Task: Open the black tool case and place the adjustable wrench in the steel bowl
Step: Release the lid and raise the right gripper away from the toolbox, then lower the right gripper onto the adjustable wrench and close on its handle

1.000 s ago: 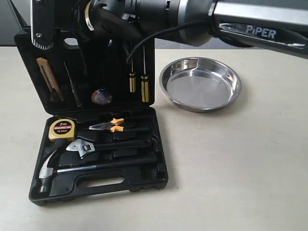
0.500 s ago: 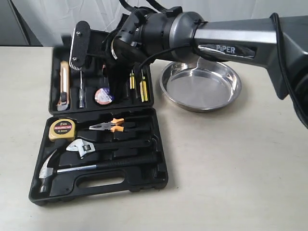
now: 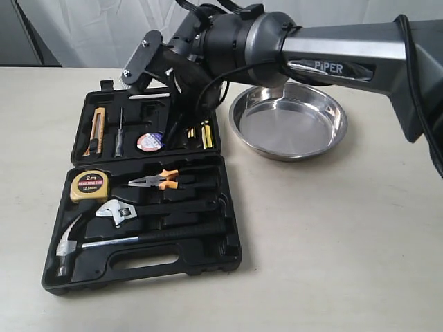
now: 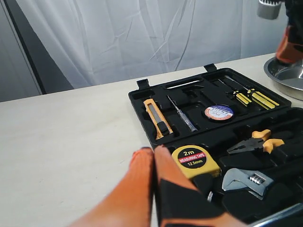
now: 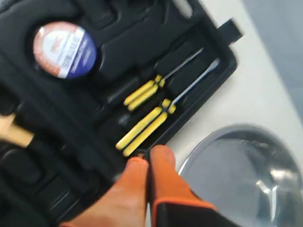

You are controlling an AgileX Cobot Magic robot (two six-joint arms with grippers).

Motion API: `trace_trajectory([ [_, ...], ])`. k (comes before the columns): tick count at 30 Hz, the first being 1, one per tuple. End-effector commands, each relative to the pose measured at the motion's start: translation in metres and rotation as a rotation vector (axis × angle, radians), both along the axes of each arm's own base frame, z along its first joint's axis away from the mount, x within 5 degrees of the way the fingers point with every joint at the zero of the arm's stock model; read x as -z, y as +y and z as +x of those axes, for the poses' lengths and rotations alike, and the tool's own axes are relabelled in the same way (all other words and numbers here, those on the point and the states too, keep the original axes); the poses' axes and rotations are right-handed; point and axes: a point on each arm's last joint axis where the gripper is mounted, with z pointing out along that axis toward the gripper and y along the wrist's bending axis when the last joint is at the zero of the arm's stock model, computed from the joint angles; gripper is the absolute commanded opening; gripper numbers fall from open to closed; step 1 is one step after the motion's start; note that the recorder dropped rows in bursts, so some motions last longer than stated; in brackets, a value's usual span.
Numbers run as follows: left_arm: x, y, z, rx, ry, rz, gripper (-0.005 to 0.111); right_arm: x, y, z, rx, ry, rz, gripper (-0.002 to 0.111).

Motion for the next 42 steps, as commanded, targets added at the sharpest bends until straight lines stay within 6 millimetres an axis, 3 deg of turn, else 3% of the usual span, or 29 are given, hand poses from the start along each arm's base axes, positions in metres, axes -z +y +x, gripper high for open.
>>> trace_trajectory([
  [1, -0.001, 0.0, 0.0, 0.001, -0.003, -0.005, 0.0, 0.003, 0.004, -0.037, -0.094, 0.311, -0.057, 0.0],
  [5, -0.001, 0.0, 0.0, 0.001, -0.003, -0.005, 0.0, -0.003, 0.029, -0.078, -0.423, 0.546, 0.05, 0.0],
  [8, -0.001, 0.0, 0.0, 0.001, -0.003, -0.005, 0.0, -0.011, 0.045, -0.092, -0.594, 0.564, 0.185, 0.0],
  [11, -0.001, 0.0, 0.0, 0.001, -0.003, -0.005, 0.0, -0.021, 0.063, -0.078, -0.566, 0.381, 0.379, 0.0],
  [14, -0.001, 0.0, 0.0, 0.001, -0.003, -0.005, 0.0, -0.037, 0.074, -0.052, -0.451, 0.069, 0.547, 0.0],
  [18, -0.001, 0.0, 0.0, 0.001, -0.003, -0.005, 0.0, -0.06, 0.067, -0.017, -0.298, -0.283, 0.69, 0.0],
  [20, -0.001, 0.0, 0.0, 0.001, -0.003, -0.005, 0.0, -0.063, 0.057, -0.004, -0.25, -0.319, 0.708, 0.0],
  [26, -0.001, 0.0, 0.0, 0.001, -0.003, -0.005, 0.0, -0.048, 0.0, 0.04, 0.008, -0.066, 0.762, -0.001],
  [30, -0.001, 0.0, 0.0, 0.001, -0.003, -0.005, 0.0, -0.036, -0.032, 0.05, 0.112, 0.131, 0.697, -0.001],
  [35, -0.001, 0.0, 0.0, 0.001, -0.003, -0.005, 0.0, -0.015, -0.052, 0.024, 0.106, 0.478, 0.431, -0.001],
  [39, -0.001, 0.0, 0.0, 0.001, -0.003, -0.005, 0.0, -0.012, -0.043, -0.008, 0.029, 0.72, 0.327, -0.001],
  [42, -0.001, 0.0, 0.0, 0.001, -0.003, -0.005, 0.0, -0.014, -0.025, -0.027, -0.111, 0.763, 0.319, -0.001],
])
